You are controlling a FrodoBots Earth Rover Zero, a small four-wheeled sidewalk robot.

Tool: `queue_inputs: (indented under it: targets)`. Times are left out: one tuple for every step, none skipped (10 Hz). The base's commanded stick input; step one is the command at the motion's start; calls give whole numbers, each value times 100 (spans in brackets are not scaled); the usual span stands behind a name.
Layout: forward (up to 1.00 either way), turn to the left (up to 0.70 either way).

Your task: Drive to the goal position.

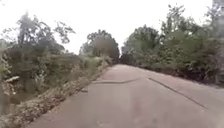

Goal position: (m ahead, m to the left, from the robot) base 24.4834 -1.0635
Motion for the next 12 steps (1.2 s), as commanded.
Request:
queue_inputs:
  targets:
    - [100, -40]
    - [100, -40]
    - [100, -24]
    - [100, -2]
    - [100, 0]
    - [100, 0]
    - [100, 0]
    - [100, 0]
    - [100, 0]
    - [100, 0]
    - [100, 0]
    - [100, 0]
